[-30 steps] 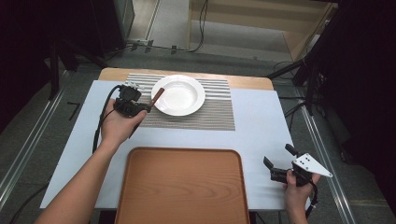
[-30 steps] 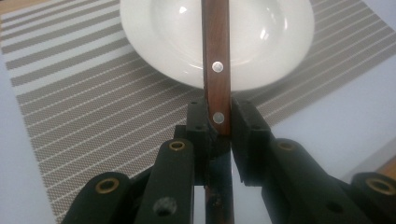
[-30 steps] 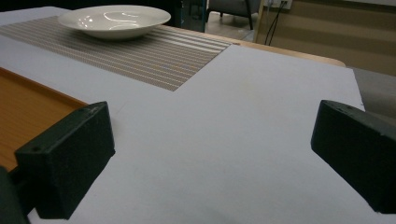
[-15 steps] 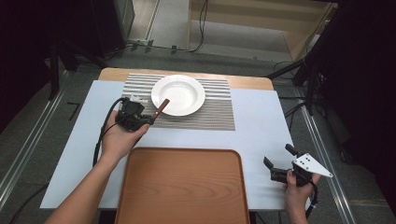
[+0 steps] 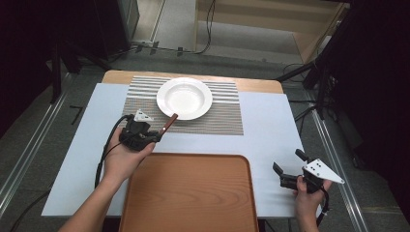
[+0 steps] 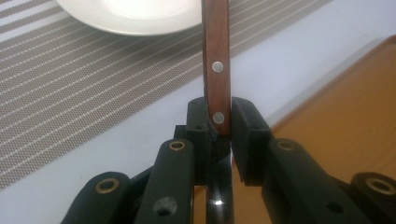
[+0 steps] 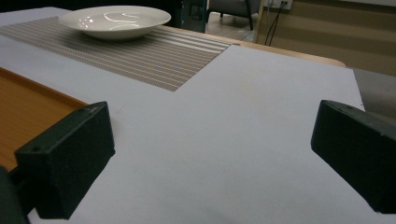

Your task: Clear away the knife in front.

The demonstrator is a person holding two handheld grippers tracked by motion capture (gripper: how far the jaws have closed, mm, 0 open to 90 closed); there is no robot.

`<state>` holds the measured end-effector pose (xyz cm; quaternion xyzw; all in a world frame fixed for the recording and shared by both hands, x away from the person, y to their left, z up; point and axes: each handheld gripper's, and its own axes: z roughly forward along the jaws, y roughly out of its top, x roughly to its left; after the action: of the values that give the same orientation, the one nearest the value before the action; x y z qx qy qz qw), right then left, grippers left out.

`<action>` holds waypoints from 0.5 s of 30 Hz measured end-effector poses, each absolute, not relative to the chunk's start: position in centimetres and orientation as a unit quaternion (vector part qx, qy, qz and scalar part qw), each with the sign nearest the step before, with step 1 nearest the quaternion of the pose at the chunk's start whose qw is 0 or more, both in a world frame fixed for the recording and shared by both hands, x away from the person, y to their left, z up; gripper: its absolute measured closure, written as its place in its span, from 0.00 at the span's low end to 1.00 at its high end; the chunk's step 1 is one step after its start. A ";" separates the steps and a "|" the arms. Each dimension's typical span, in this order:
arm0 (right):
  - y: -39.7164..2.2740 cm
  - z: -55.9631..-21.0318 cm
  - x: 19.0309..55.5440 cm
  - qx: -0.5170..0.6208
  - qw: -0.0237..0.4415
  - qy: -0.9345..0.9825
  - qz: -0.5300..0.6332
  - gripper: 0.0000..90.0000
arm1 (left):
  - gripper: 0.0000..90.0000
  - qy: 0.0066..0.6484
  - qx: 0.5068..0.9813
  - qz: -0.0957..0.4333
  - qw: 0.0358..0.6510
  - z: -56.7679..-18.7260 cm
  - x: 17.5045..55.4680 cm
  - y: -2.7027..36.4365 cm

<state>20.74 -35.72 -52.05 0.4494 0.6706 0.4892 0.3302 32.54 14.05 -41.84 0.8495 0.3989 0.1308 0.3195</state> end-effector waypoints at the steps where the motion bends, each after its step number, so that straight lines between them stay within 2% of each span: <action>1: -35.7 -52.0 20.7 0.450 0.330 0.671 0.489 0.00 | 0.85 0.399 0.850 0.132 0.319 -41.9 32.3 14.0; 15: -35.7 -52.0 20.7 0.449 0.330 0.671 0.490 0.00 | 0.85 0.399 0.850 0.118 0.324 -43.6 28.8 13.9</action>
<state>20.71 -35.73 -52.04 0.4489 0.6707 0.4896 0.3299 28.78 13.91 -43.56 0.8496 0.3986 0.1183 0.3244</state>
